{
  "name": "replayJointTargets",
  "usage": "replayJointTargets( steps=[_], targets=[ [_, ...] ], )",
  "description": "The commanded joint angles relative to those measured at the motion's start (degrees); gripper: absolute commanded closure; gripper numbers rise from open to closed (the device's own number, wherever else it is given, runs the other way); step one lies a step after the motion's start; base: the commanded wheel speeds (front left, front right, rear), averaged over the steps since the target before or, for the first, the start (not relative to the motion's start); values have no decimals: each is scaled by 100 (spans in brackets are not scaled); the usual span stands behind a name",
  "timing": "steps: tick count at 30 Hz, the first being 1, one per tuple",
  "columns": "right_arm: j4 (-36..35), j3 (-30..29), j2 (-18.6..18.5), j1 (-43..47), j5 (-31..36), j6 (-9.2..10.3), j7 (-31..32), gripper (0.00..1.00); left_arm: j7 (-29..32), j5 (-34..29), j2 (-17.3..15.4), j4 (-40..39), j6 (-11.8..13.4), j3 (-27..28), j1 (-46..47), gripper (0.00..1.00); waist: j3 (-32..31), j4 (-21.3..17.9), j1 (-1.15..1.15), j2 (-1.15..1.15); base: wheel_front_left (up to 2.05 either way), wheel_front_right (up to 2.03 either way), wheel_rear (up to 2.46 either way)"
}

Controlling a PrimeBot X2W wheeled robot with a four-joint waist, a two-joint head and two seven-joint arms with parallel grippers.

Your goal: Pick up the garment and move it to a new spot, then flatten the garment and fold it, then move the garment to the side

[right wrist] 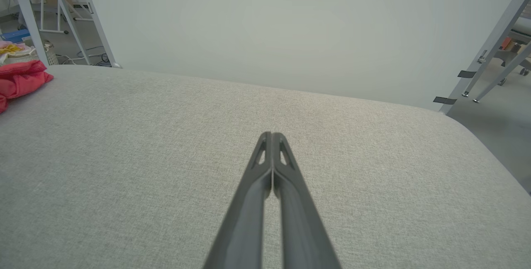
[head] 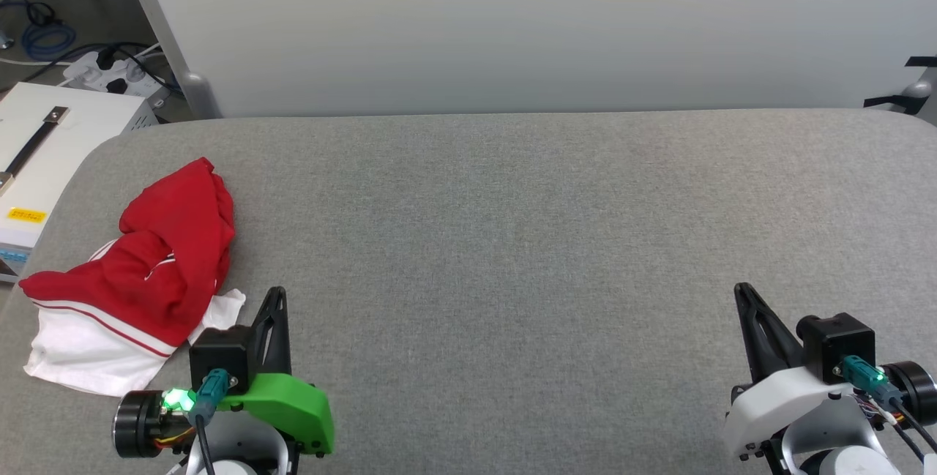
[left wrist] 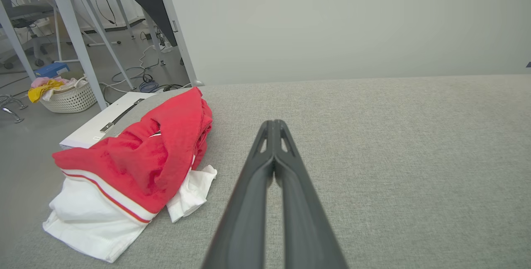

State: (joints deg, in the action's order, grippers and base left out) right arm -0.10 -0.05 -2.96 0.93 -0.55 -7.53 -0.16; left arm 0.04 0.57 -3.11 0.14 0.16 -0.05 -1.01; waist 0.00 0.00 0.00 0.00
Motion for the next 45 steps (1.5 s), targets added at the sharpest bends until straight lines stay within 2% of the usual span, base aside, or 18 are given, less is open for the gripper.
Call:
replayJointTargets(
  steps=[1, 28, 29, 45],
  targets=[
    [10, 5, 8, -93, 55, 4, 16, 100, -4, -57, 24, -14, -16, 5, 101, 100, 0, 0, 0, 0, 0, 0, 0],
    [10, 5, 8, -93, 55, 4, 16, 100, -4, -57, 24, -14, -16, 5, 101, 100, 0, 0, 0, 0, 0, 0, 0],
    [0, -1, 0, 1, -3, 0, -1, 0, 0, 2, -1, 0, 0, -1, -2, 0, 0, 0, 0, 0, 0, 0, 0],
    [-122, -102, 0, 19, -190, 0, -159, 0, -159, 3, -4, -55, 164, -100, -10, 0, 9, 0, 0, 0, 0, 0, 0]
  ],
)
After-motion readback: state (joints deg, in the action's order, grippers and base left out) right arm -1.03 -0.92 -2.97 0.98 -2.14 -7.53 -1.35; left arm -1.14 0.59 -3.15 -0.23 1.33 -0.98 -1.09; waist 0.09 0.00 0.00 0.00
